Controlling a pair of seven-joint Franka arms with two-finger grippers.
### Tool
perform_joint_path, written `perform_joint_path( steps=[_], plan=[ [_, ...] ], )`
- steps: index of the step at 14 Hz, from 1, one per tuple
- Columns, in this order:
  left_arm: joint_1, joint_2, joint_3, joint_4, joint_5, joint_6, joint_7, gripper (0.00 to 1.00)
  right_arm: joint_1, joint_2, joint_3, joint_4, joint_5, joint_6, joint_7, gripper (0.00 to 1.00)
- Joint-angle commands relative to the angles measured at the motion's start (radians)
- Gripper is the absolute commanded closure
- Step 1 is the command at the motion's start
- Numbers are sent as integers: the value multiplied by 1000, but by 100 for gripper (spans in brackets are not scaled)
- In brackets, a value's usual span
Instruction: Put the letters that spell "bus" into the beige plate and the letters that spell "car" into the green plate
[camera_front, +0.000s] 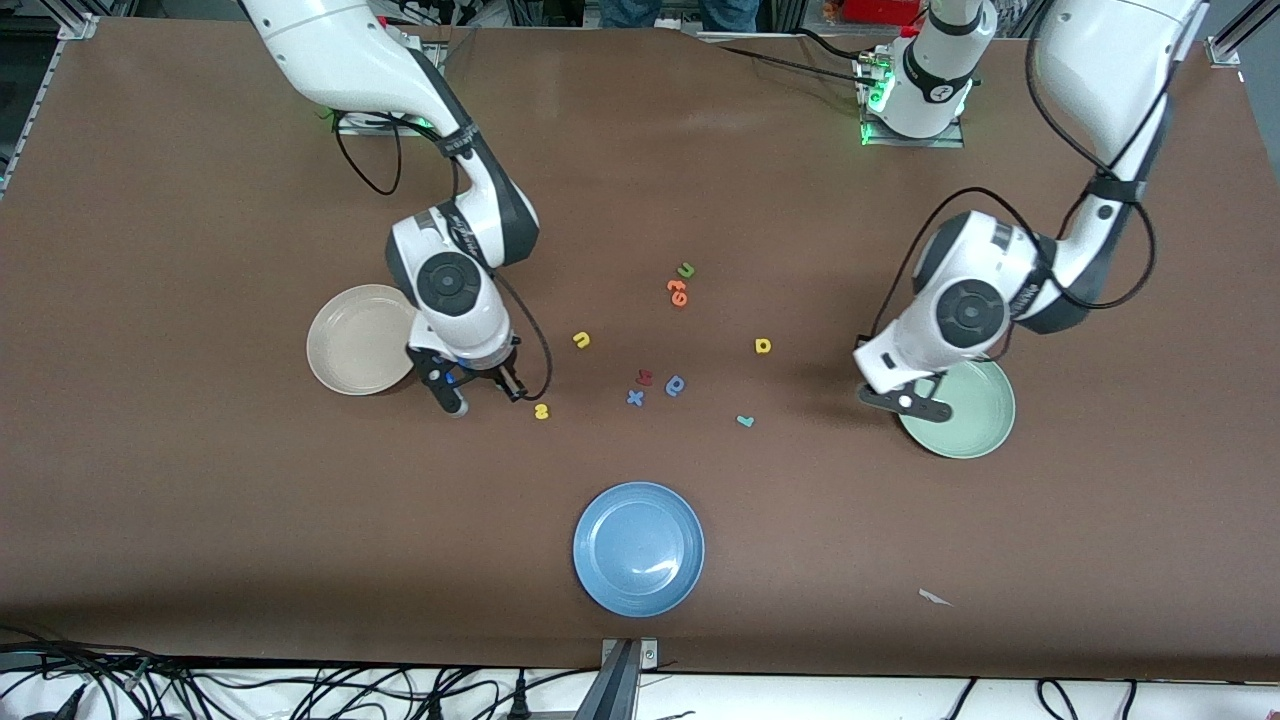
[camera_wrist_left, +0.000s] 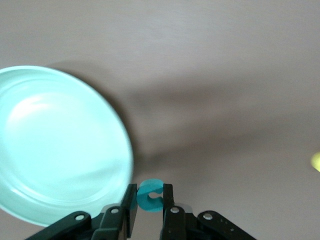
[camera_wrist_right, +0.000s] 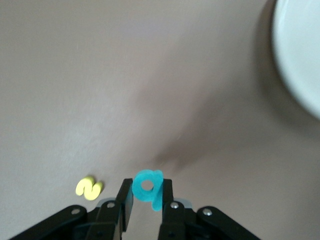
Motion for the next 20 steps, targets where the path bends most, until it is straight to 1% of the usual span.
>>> perform_joint_path(
  steps=[1,2,3,4,5,6,8,9,10,11,12,14,15,16,18,20],
  plan=[
    [70,-1,2,30,-14,-18,30,80,2,-82,-51,-32,0,-121,-146,100],
    [102,3,1,39,-5,-15,36,78,1,-100,-75,-46,7,-165,-193,100],
    [108,22,2,50,12,-7,49,73,1,-113,-91,-78,7,-179,-229,100],
    [119,52,2,68,38,-9,52,55,1,-140,-115,-142,7,-160,-253,100],
    [121,74,2,76,68,-7,53,25,1,-177,-134,-219,7,-111,-299,100],
    [121,83,2,77,102,-9,53,0,1,-207,-152,-291,6,-62,-337,100],
    [118,79,-7,82,98,-9,49,0,1,-229,-195,-409,7,62,-414,100],
    [107,77,-10,94,93,-13,38,0,1,-229,-203,-451,7,120,-436,100],
    [98,75,-14,96,90,-13,20,0,1,-229,-206,-471,7,150,-441,99],
    [86,77,-34,96,75,-13,-24,0,1,-229,-206,-473,7,150,-441,97],
    [67,88,-46,99,45,-7,-75,0,1,-228,-206,-473,7,147,-441,83],
    [-6,97,-48,99,-14,40,-153,0,1,-226,-208,-465,6,147,-431,32],
    [-32,98,-48,96,-46,57,-192,0,1,-231,-208,-454,7,147,-430,11],
    [-64,102,-48,90,-61,68,-235,0,2,-241,-205,-436,6,147,-425,1],
    [-120,103,-48,59,-66,147,-325,0,8,-258,-182,-398,6,147,-434,1],
    [-172,103,-47,6,-63,242,-403,0,11,-237,-142,-327,4,147,-439,2]
  ],
)
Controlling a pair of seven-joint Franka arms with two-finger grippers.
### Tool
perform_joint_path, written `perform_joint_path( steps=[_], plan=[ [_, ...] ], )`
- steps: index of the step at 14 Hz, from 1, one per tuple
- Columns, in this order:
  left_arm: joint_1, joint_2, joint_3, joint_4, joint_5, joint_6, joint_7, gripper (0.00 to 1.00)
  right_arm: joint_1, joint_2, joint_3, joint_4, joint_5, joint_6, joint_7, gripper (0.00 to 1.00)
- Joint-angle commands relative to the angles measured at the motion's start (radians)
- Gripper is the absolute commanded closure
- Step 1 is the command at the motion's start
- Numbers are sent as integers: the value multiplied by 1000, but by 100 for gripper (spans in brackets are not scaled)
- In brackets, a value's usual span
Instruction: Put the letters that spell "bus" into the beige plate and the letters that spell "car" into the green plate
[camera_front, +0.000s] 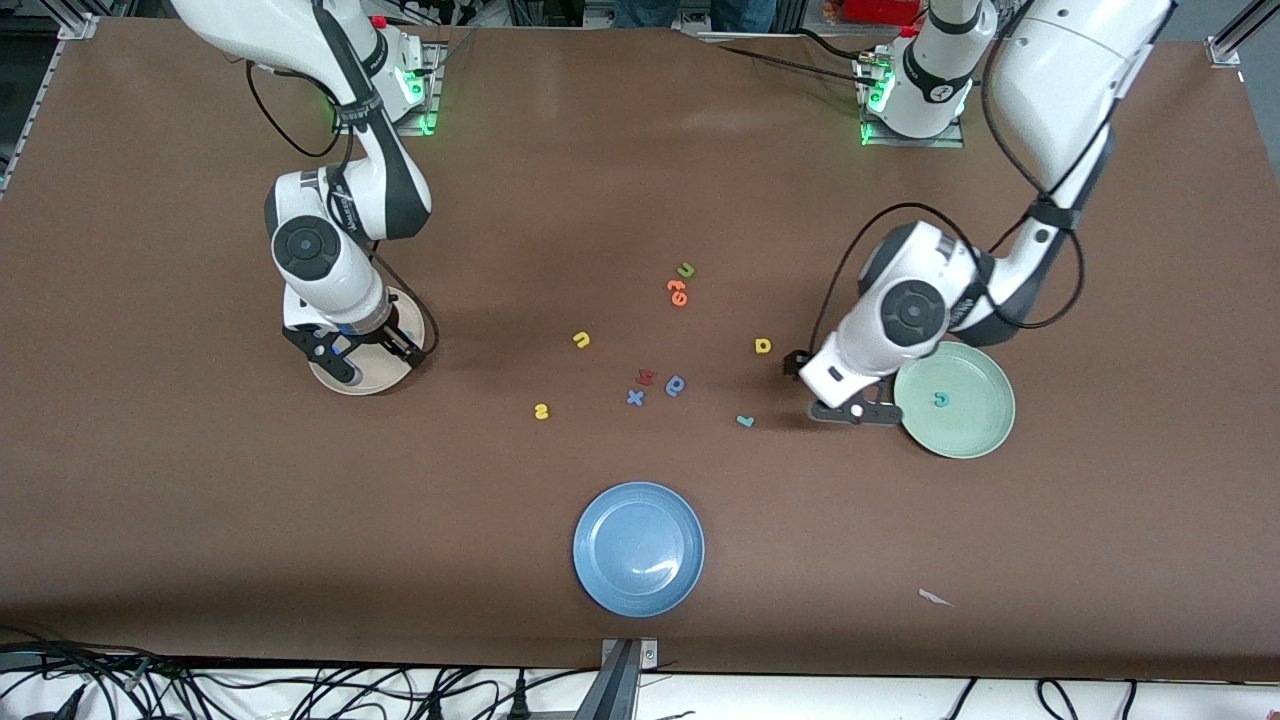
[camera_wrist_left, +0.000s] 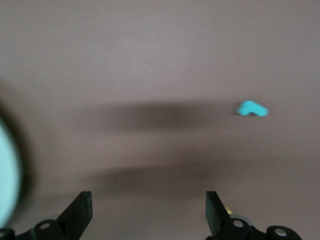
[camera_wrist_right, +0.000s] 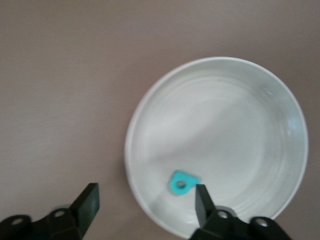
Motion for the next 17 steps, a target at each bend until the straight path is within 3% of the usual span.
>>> perform_joint_path(
  steps=[1,3,4,9,11,12,13,15,17],
  plan=[
    [-54,-4,9,-70,-7,112,-113,0,19,27,47,91,-1,-6,-20,3],
    [-88,10,10,-84,-2,144,-172,2,42,107,110,205,-12,-6,-35,8],
    [-94,16,12,-90,7,146,-187,4,54,167,128,271,-12,-12,-72,21],
    [-96,12,9,-187,152,241,-337,16,69,354,177,480,-7,-9,-219,22],
    [-111,15,9,-187,171,241,-371,24,71,400,177,509,-4,-9,-294,24],
    [-112,15,9,-187,171,241,-376,30,71,413,177,509,-4,-9,-299,43],
    [-112,15,9,-187,171,241,-378,35,71,414,177,511,-12,-9,-310,50],
    [-116,15,7,-187,171,239,-387,44,68,417,177,511,-23,-9,-344,57],
    [-114,15,7,-187,171,238,-387,52,69,431,177,515,-23,2,-344,58]
  ],
)
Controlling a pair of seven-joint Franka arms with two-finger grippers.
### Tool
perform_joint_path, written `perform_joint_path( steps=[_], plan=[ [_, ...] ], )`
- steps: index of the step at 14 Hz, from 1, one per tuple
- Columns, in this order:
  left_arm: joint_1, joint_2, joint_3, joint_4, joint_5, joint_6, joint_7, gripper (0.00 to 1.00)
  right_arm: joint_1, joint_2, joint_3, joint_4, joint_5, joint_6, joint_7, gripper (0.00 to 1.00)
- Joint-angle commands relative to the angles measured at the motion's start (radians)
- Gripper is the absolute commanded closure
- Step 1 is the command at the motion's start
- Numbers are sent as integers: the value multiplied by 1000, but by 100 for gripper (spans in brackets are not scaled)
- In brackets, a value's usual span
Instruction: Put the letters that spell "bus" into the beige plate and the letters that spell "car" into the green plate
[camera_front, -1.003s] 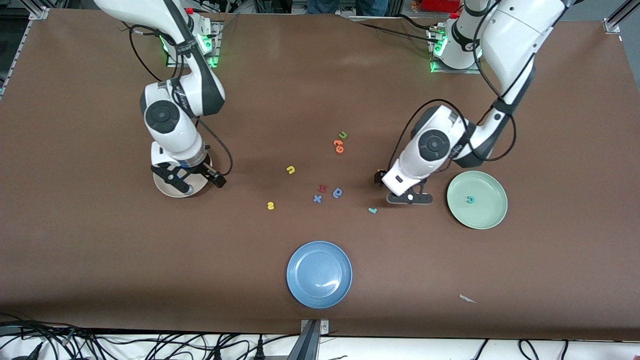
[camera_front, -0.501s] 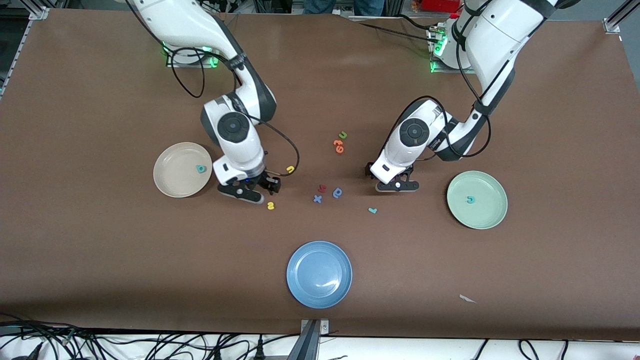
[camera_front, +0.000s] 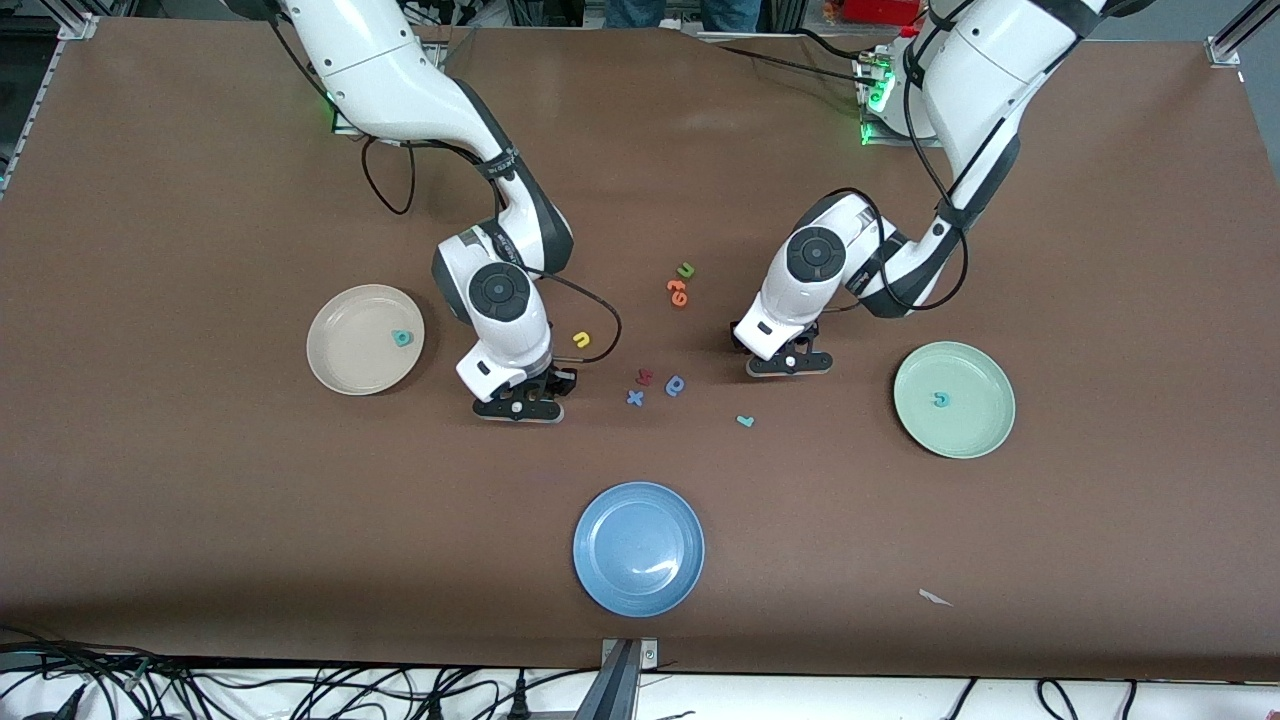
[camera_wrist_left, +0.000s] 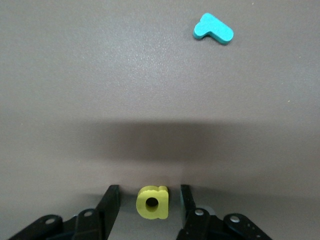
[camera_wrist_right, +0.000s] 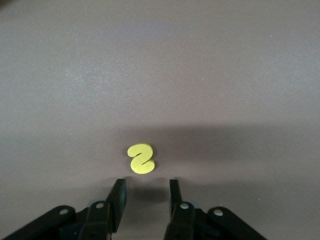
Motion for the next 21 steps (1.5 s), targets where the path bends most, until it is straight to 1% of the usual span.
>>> perform_joint_path(
  steps=[1,3,5,7,8,10,11,13,14,16,19,21],
  plan=[
    [-6,-10,4,-8,37,7,-35,54,-8,22,5,36,-16,8,-18,58],
    [-6,-11,4,-10,37,4,-36,63,-8,38,5,43,-17,29,-38,58],
    [-14,-11,3,-10,37,1,-37,69,-12,53,4,54,-14,45,-72,58],
    [-19,-11,3,-10,37,1,-43,74,-11,64,4,63,-16,62,-75,58],
    [-19,-11,4,-10,37,1,-47,76,-14,64,4,63,-17,62,-78,60],
    [-17,-13,4,-10,37,-1,-46,79,-9,64,4,65,-17,65,-81,81],
    [-16,-14,4,-7,37,-4,-41,80,-9,62,4,65,-19,65,-83,88],
    [-5,-25,4,10,40,-46,-24,82,-11,56,2,65,-21,65,-87,94],
    [-2,-36,6,25,37,-83,18,83,-11,50,1,63,-19,63,-84,96],
    [49,-50,8,61,37,-161,121,83,-11,-14,-21,53,-17,13,-80,96],
    [148,-65,8,71,37,-188,303,84,-12,-95,-90,36,-16,-139,-89,96],
    [220,-66,9,76,37,-195,448,84,-14,-172,-146,-39,-11,-231,-100,96]
  ],
)
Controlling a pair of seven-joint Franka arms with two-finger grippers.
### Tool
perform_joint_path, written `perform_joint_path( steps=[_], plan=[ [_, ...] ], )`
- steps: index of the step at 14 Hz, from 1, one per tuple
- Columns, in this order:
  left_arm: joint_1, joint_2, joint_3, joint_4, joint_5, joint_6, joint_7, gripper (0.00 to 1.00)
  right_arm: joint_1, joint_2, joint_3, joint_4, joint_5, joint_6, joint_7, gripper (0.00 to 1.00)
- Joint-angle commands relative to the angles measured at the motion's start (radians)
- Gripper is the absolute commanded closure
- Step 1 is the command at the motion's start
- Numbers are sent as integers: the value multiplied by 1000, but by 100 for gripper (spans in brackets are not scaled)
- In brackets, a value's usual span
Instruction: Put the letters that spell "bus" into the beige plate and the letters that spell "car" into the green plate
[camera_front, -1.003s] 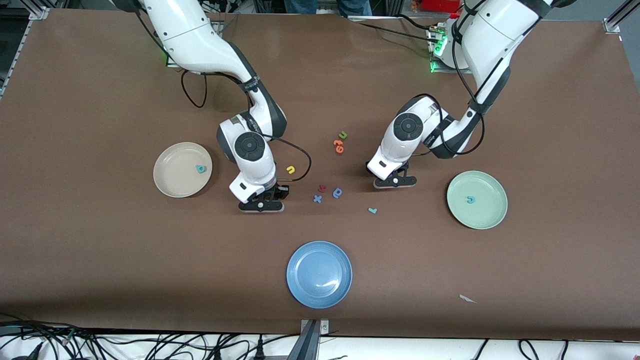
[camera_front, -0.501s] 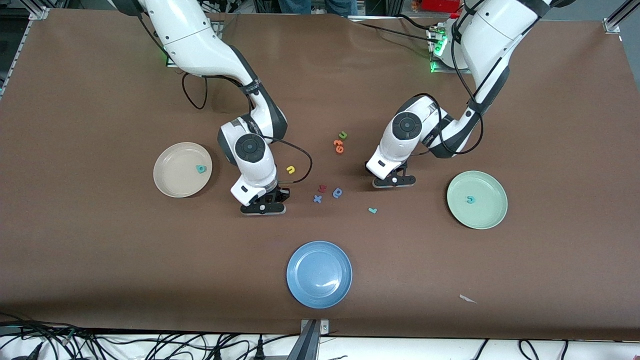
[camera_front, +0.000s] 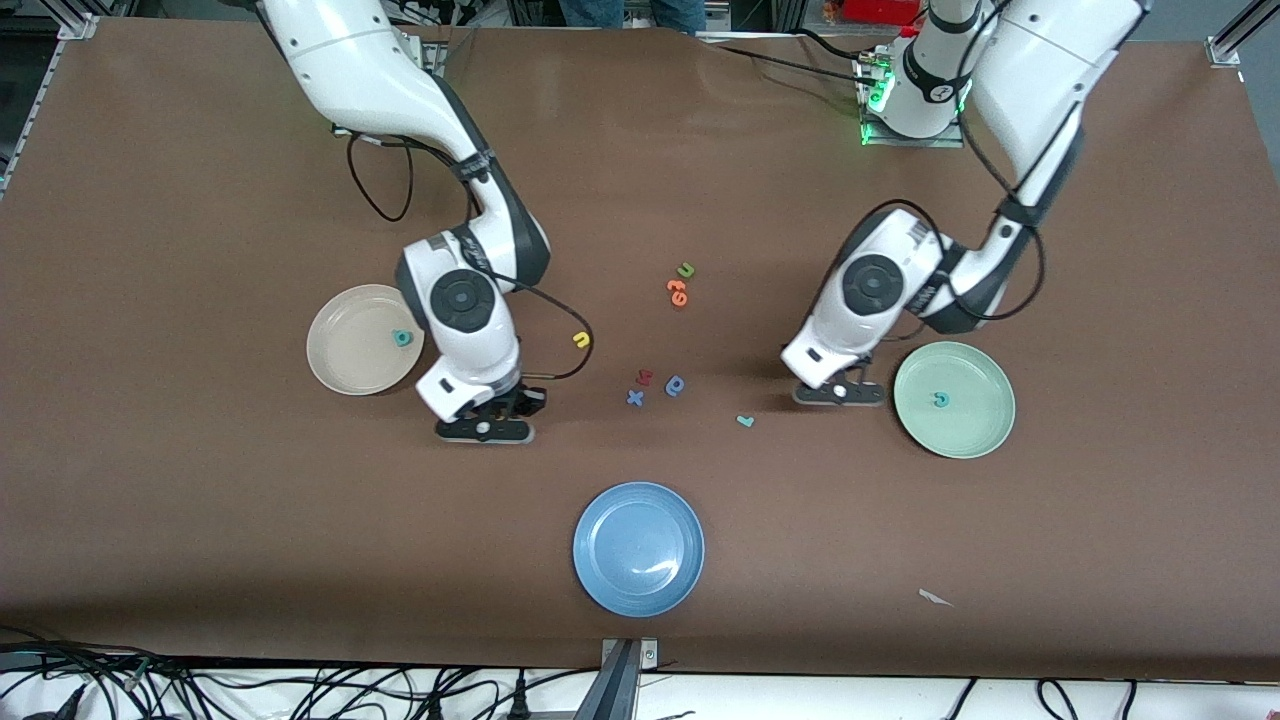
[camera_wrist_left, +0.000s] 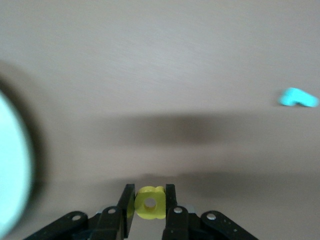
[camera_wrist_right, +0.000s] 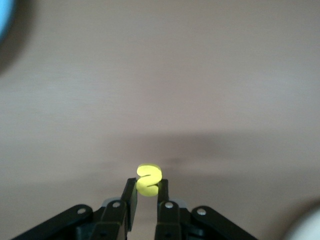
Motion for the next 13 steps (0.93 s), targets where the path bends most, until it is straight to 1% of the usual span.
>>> perform_joint_path(
  steps=[1,4,6,7,8,9,10,12,13],
  plan=[
    [110,-19,-8,0,35,-19,184,84,-4,-142,-60,-168,-2,-66,-31,97],
    [203,-24,-8,38,35,-44,352,84,-4,-267,-132,-375,-1,-59,-118,96],
    [249,-19,-5,41,35,-53,436,84,-6,-319,-175,-519,6,-3,-168,96],
    [273,-16,-7,42,38,-53,475,78,-6,-339,-180,-584,6,28,-172,96],
    [281,-15,-5,42,38,-53,525,49,-6,-347,-189,-621,6,42,-175,96],
    [281,-15,-1,42,46,-53,567,10,-6,-345,-207,-645,6,43,-178,96],
    [281,-15,-4,47,72,-53,581,0,-6,-335,-209,-655,6,46,-178,96],
    [269,-15,-8,76,45,-54,534,0,-8,-316,-209,-653,6,43,-186,85],
    [254,-13,-15,85,-10,-53,456,0,-14,-297,-209,-647,7,45,-194,73]
  ],
)
